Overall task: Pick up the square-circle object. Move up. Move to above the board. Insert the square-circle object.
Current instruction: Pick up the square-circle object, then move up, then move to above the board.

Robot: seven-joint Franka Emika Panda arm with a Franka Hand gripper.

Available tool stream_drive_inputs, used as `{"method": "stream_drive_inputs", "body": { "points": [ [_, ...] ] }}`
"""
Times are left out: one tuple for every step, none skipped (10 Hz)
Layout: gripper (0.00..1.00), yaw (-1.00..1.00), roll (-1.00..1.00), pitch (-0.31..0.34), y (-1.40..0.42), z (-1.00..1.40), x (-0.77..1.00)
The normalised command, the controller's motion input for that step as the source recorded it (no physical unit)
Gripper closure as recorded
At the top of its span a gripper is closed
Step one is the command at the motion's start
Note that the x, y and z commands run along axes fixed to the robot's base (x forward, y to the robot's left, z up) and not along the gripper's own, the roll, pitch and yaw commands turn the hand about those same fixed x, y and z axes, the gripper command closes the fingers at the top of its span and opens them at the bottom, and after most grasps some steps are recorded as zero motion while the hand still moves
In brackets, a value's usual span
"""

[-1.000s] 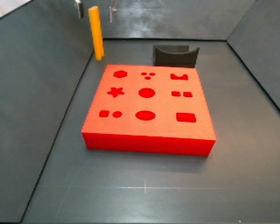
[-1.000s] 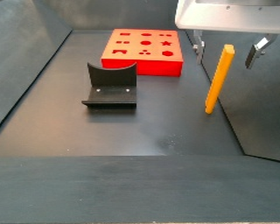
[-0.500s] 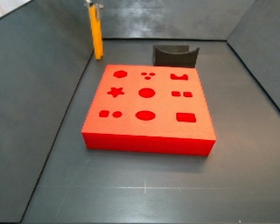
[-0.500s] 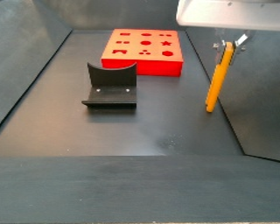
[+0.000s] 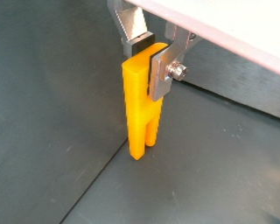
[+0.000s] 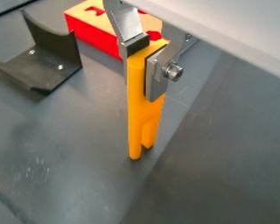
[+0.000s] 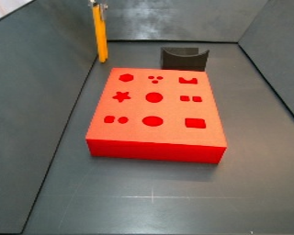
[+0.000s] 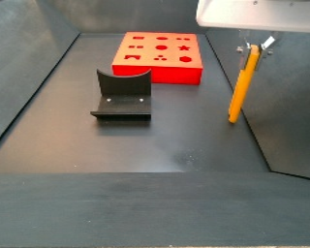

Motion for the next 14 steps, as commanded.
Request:
{"method": "stream_drive_inputs", "body": {
  "points": [
    [1.00,0.00,0.00,0.000,0.00,0.00,0.00],
    [1.00,0.00,0.00,0.000,0.00,0.00,0.00],
    [1.00,0.00,0.00,0.000,0.00,0.83,0.00],
    [1.00,0.04,-0.02,0.036,-0.03,0.77,-0.08],
    [1.00,0.04,-0.01,0.031,-0.03,0.66,-0.10],
    [1.00,0.03,0.01,0.029,-0.01,0.55,-0.08],
    [1.00,0.03,0.03,0.036,0.00,0.41,-0.06],
    [1.00,0.02,0.06,0.052,0.00,0.22,-0.03],
    [1.00,0.01,0.13,0.251,0.16,1.00,-0.28],
    [1.00,0.01,0.13,0.246,0.16,1.00,-0.28],
    [1.00,0.01,0.10,0.165,0.13,1.00,-0.24],
    [1.00,0.01,0.08,0.123,0.12,1.00,-0.22],
    [1.00,0.01,0.06,0.105,0.12,1.00,-0.20],
    [1.00,0.01,0.04,0.084,0.11,1.00,-0.18]
  ]
}}
